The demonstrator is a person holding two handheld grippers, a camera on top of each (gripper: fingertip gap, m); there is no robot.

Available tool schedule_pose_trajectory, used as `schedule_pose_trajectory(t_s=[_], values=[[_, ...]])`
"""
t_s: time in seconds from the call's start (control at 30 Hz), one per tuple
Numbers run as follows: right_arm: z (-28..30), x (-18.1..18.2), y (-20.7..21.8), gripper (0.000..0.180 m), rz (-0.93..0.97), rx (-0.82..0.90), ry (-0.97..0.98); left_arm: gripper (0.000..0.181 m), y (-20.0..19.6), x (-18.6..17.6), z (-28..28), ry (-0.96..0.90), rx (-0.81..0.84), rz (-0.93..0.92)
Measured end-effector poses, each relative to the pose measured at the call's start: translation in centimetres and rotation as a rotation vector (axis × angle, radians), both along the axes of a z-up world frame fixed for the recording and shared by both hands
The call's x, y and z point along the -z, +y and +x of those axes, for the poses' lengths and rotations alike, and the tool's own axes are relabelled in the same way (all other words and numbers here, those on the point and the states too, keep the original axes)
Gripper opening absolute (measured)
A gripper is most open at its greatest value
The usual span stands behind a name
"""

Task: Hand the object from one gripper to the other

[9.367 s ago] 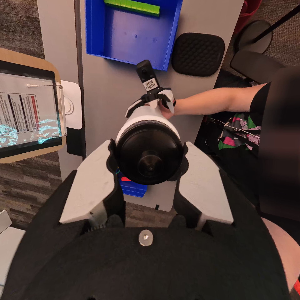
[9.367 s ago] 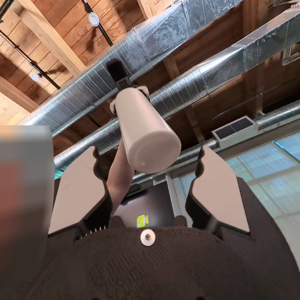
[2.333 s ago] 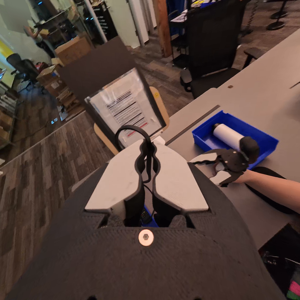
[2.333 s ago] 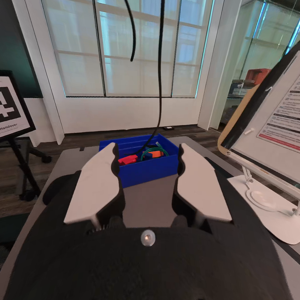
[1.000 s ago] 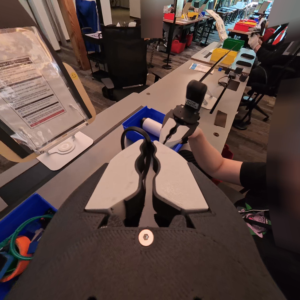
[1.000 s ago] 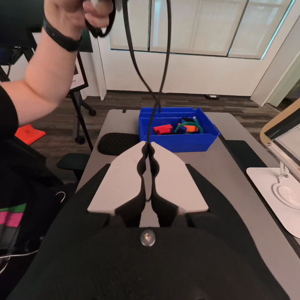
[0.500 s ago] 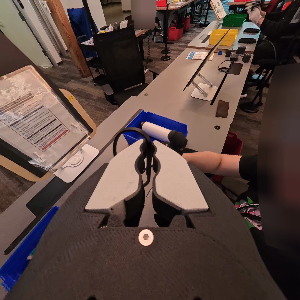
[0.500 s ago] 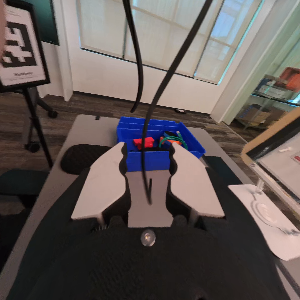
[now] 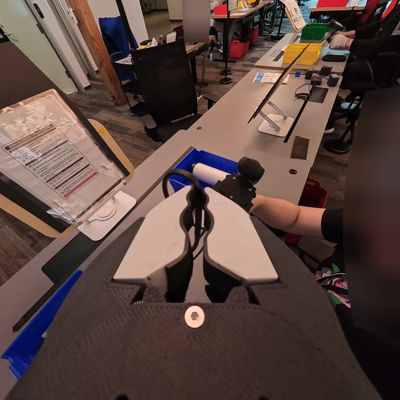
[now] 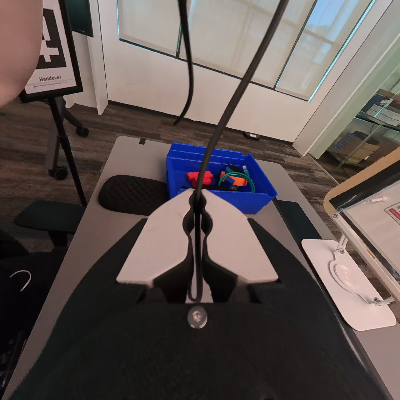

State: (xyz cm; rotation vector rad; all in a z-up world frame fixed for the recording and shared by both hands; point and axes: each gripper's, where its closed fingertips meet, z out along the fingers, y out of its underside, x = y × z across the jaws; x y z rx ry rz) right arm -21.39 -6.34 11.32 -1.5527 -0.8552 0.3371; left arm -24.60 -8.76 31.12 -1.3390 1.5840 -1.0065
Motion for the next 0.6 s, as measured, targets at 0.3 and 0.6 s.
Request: schedule_pose_trajectory(t_s=[0.3,0.6], values=[[2.9,-1.9,-0.8,0.000,0.035,0.106,-0.054,0.004,-2.4,6.6,-2.2,0.019,0.154,-0.090],[5.5,-15.0,-0.7,0.000,-0.016,0.195,-0.299,0.067,-2.8,21.1,-3.3,-0.019,0.165,-0.072]])
